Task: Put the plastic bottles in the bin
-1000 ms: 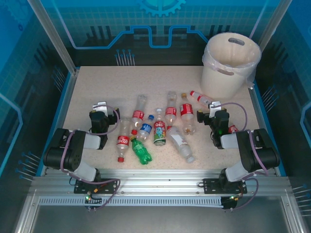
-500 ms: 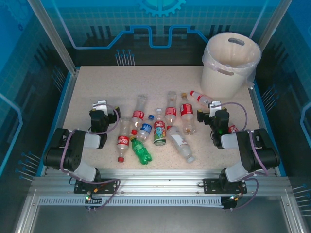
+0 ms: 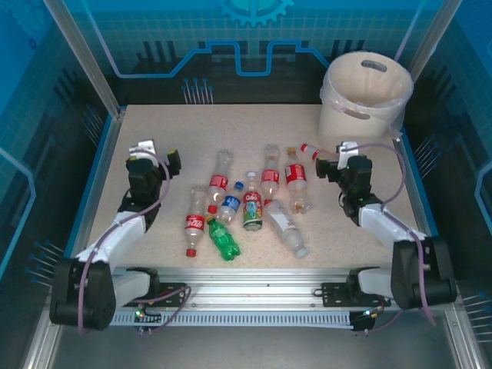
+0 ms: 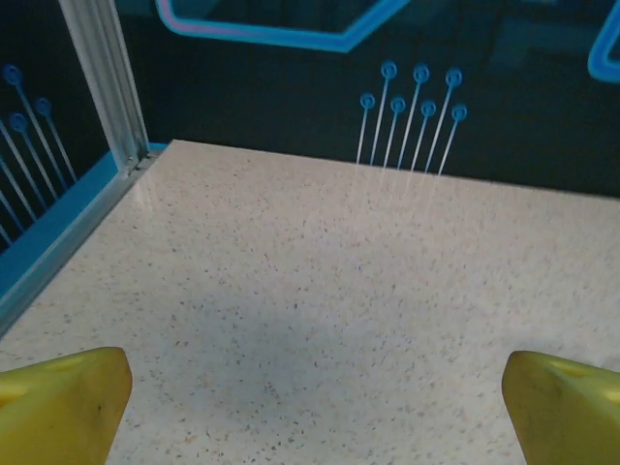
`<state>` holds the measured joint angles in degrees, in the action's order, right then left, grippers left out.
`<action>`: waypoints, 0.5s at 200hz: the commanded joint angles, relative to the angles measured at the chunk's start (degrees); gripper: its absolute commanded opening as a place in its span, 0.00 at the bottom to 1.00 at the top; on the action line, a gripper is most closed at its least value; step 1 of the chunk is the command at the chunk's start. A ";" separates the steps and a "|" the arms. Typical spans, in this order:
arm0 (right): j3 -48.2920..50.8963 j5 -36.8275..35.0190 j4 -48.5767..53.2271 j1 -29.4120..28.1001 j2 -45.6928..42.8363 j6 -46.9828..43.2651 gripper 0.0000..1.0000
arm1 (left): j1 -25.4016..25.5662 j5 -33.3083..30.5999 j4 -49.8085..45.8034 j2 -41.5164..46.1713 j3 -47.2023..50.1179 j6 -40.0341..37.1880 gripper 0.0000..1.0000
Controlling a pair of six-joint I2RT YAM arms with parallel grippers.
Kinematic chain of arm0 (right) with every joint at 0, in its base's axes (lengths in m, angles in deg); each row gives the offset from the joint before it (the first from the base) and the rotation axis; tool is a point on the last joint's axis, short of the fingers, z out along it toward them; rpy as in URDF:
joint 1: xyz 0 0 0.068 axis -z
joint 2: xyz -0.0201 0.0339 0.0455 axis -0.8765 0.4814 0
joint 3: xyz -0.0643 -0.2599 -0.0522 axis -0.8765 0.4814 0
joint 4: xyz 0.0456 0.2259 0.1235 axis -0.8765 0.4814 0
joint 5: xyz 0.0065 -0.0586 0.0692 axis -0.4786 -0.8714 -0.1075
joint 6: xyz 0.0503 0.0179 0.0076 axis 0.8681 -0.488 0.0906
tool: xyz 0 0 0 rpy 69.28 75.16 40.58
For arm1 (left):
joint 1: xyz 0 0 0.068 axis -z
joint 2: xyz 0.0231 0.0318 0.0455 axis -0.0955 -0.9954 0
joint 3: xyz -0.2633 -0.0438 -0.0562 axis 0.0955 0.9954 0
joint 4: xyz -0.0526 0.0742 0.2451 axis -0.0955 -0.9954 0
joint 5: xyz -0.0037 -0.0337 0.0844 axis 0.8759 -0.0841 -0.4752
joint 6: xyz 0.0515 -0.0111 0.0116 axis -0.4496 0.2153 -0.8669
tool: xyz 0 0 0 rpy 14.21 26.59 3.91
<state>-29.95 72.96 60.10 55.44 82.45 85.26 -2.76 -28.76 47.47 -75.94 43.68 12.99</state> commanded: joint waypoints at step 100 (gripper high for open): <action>-24.68 -4.14 64.15 9.96 7.94 3.10 0.98 | 1.50 23.87 -56.46 -10.31 -40.28 7.55 0.99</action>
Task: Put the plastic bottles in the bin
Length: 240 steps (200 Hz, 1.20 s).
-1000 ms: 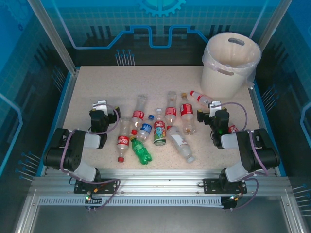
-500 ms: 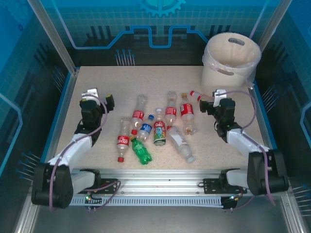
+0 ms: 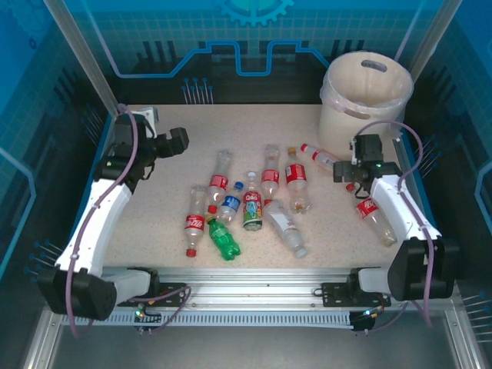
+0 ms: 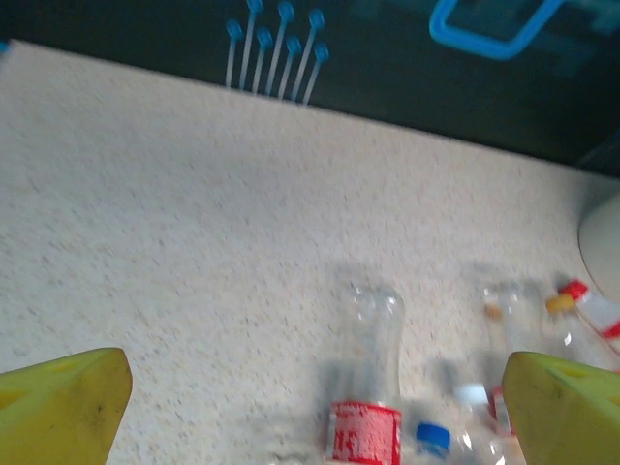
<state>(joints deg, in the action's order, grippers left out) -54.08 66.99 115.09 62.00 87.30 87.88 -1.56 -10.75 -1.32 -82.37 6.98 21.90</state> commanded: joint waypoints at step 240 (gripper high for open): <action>2.04 4.84 9.89 6.31 12.24 3.76 0.62 | -0.02 13.87 0.86 -1.75 3.56 -0.51 0.99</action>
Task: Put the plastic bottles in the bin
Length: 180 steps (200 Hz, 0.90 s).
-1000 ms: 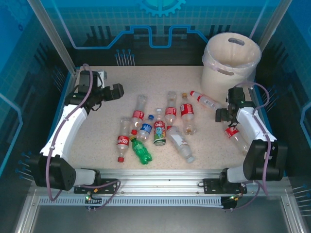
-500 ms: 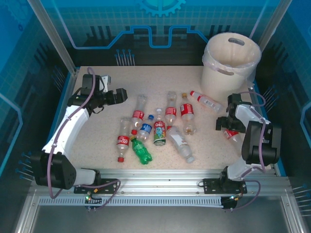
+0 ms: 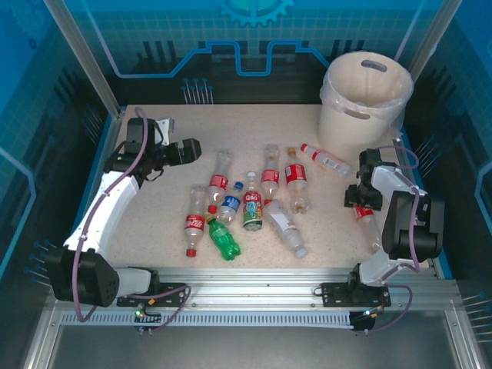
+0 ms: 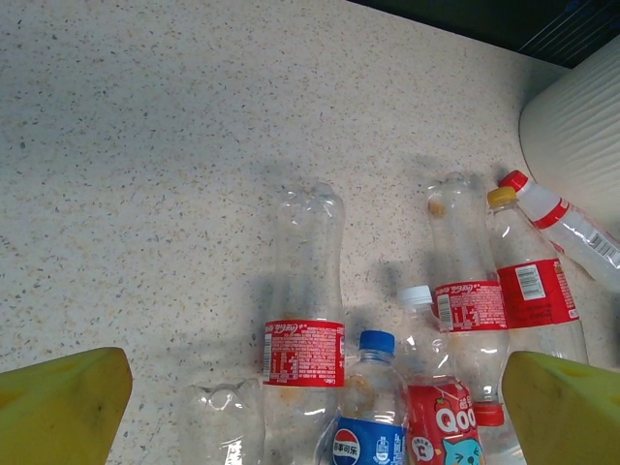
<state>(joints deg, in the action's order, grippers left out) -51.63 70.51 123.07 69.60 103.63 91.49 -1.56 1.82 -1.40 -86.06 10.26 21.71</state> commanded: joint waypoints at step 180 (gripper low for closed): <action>-37.59 24.72 -22.25 -10.67 -17.69 0.52 0.45 | 3.31 -1.14 -3.45 -11.74 -1.03 -0.49 0.99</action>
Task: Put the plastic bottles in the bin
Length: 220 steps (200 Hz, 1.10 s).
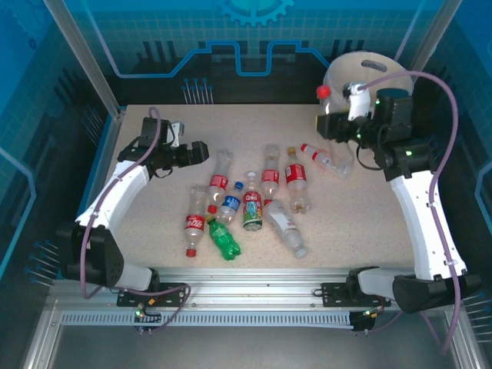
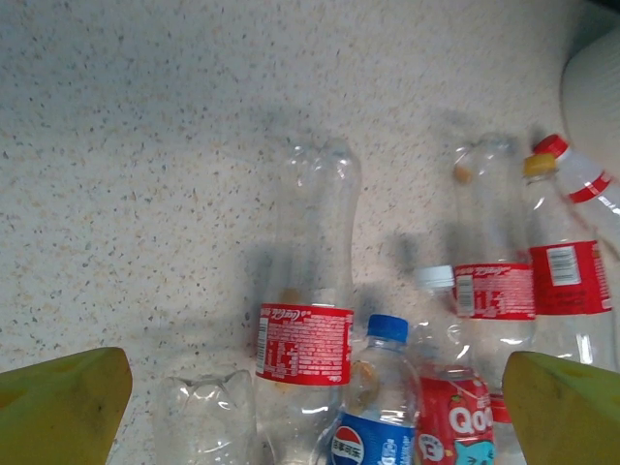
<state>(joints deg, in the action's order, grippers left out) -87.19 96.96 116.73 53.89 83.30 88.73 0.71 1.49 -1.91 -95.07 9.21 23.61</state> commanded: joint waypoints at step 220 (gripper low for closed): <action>-11.44 -15.68 -30.08 11.84 31.99 -4.45 0.44 | 4.61 -5.40 -5.18 -4.92 0.18 -7.70 0.85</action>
<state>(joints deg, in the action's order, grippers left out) -97.86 81.28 89.04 65.41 114.65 85.54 4.95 -2.82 -5.53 -99.46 9.23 17.33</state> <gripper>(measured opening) 0.563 0.854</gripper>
